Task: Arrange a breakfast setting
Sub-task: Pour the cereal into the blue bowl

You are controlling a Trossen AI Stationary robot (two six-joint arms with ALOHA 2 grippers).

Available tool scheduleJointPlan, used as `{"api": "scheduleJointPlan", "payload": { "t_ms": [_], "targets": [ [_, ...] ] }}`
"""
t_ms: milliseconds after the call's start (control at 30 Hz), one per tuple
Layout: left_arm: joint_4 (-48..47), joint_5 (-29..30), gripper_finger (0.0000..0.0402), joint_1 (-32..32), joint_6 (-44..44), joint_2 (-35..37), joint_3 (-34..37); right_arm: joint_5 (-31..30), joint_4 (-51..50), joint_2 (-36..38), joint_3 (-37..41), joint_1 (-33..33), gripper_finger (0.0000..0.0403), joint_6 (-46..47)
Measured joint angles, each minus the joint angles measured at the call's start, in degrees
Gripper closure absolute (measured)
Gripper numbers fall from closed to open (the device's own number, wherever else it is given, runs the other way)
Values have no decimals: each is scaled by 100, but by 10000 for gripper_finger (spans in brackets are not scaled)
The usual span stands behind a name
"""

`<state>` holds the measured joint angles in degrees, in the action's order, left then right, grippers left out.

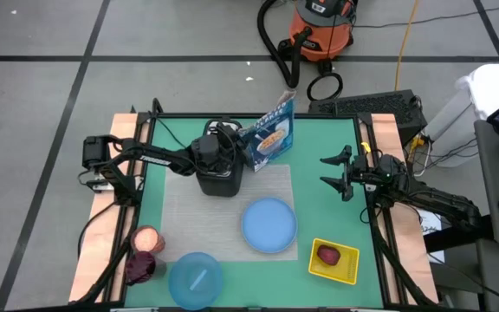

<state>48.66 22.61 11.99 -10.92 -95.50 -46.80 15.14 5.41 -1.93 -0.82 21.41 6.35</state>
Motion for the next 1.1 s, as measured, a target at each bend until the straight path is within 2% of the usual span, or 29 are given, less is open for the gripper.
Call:
{"api": "scheduleJointPlan", "payload": {
  "t_ms": [400, 667, 1100],
  "targets": [
    [206, -26, 398, -6, -270, 283, -33, 0, 2, -2, 0, 0, 104, 0],
    [35, -180, 399, -83, -295, 776, -33, -2, 0, -2, 0, 0, 104, 0],
    [-297, -227, 399, -546, -308, 1639, -40, 0, 13, -2, 0, -2, 104, 0]
  ]
}}
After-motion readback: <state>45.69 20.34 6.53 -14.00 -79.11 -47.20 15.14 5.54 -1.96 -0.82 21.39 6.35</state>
